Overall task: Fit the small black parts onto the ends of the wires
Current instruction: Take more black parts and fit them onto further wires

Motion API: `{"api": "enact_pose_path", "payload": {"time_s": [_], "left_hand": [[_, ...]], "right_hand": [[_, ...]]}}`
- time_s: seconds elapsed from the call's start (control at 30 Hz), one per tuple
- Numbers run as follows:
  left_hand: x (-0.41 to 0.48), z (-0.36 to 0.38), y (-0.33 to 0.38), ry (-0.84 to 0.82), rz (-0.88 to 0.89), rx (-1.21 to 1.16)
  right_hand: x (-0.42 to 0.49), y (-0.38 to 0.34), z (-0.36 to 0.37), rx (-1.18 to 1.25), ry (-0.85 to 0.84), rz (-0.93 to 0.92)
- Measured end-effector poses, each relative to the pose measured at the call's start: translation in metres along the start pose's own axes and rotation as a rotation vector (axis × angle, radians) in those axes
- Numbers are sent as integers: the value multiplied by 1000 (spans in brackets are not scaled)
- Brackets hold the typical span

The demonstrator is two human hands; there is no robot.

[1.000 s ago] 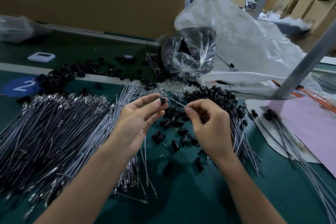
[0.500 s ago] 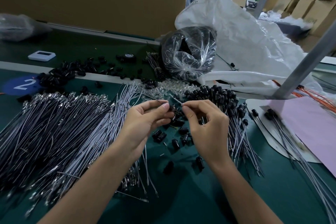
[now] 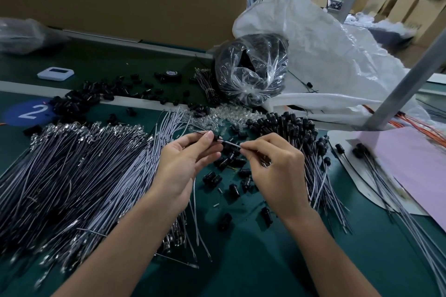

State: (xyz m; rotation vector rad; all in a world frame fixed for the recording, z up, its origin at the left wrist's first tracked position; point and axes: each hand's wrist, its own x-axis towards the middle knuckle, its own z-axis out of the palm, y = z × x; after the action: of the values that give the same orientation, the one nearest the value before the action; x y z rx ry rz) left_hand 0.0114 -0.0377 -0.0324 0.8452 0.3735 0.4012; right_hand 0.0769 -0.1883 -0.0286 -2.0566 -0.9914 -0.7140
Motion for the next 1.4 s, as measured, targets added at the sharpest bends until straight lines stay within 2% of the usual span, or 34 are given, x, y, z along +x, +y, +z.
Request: {"api": "enact_pose_path", "payload": {"time_s": [0.83, 1.4], "left_hand": [[-3, 4, 0, -34, 38, -2], [-7, 7, -7, -103, 92, 100]], "right_hand": [[1, 2, 0, 19, 18, -12], [1, 1, 0, 23, 29, -16]]}}
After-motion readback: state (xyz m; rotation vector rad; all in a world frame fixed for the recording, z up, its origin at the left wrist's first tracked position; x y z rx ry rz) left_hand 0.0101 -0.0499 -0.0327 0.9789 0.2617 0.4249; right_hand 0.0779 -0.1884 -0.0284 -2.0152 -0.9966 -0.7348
